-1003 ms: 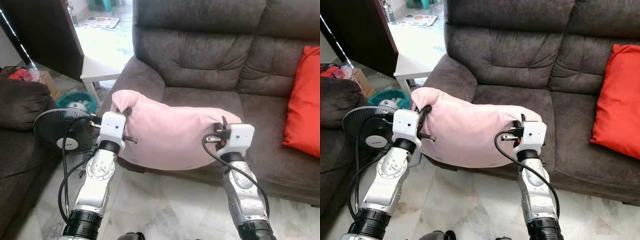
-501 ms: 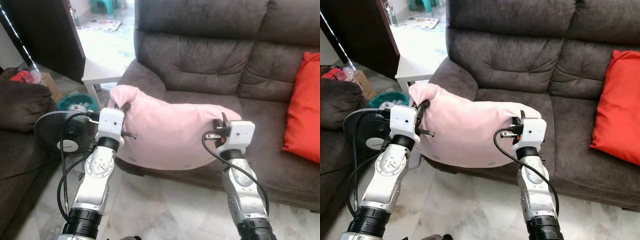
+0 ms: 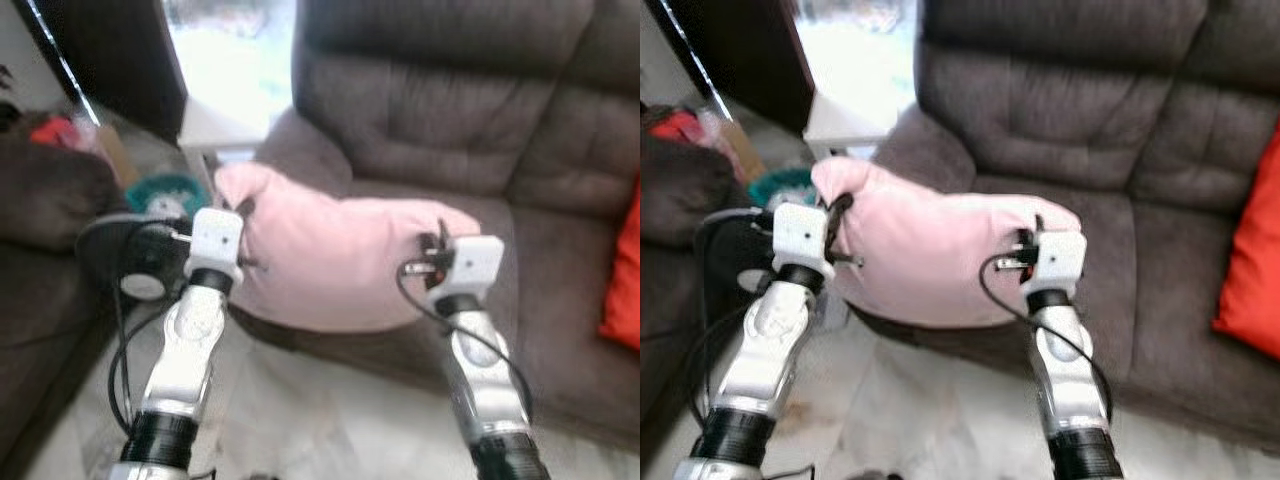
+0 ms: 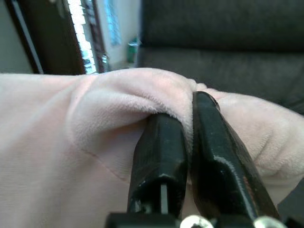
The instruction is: Move the pillow to the sofa from floor
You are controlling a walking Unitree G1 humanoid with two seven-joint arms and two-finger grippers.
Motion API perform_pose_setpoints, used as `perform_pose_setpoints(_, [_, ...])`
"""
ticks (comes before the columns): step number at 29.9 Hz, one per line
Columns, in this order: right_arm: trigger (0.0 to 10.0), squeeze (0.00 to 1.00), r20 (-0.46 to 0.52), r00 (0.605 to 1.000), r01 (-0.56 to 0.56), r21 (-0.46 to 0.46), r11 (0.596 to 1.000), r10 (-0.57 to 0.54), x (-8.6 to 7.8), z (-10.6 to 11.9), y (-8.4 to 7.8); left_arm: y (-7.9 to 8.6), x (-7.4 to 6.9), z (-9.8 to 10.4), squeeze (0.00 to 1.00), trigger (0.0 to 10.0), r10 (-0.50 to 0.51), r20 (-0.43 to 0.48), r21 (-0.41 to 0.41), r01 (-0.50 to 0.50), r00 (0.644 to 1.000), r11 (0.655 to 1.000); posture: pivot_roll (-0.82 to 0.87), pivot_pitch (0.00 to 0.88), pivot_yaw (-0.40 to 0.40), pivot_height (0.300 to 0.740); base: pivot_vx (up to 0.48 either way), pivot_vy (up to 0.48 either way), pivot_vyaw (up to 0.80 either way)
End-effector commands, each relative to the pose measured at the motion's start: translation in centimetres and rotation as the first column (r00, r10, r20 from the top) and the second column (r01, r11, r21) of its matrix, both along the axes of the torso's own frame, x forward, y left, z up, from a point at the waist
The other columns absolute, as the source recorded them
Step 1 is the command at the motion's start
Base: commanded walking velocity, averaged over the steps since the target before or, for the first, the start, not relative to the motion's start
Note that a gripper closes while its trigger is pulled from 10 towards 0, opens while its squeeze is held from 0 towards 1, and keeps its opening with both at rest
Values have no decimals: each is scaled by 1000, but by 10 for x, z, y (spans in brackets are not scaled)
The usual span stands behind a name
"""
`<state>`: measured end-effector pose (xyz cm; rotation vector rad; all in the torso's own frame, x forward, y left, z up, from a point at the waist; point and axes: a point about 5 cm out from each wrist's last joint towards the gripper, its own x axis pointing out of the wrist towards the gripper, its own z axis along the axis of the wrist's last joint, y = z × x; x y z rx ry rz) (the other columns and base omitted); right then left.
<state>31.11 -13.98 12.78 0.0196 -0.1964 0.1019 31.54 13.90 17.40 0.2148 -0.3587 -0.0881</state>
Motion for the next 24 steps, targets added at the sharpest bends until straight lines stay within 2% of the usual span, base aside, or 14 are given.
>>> perform_pose_setpoints(1, [10000, 0, 58, 998, -15, -2, 1000, 15, 0, 11, 0, -12, -1, 18, 0, 10000, -47, 80, -13, 49, 996, 999, 108, 87, 1, 740, 307, 0, 0])
perform_pose_setpoints(10, [10000, 0, 52, 999, -14, 28, 1000, 13, 1, 12, 0, -13, 0, 21, 0, 10000, -48, 87, -14, 49, 995, 999, 110, 86, 1, 740, 307, 0, 0])
perform_pose_setpoints(14, [10000, 0, 55, 998, -20, 30, 999, 18, 1, 13, 1, -12, 0, 22, 0, 10000, -47, 89, -15, 49, 995, 999, 109, 87, 0, 740, 307, 0, -717])
perform_pose_setpoints(24, [10000, 0, 66, 997, -28, 27, 999, 26, 0, 13, 4, -11, 0, 22, 0, 10000, -45, 89, -12, 46, 995, 999, 113, 88, 2, 740, 307, 0, 0])
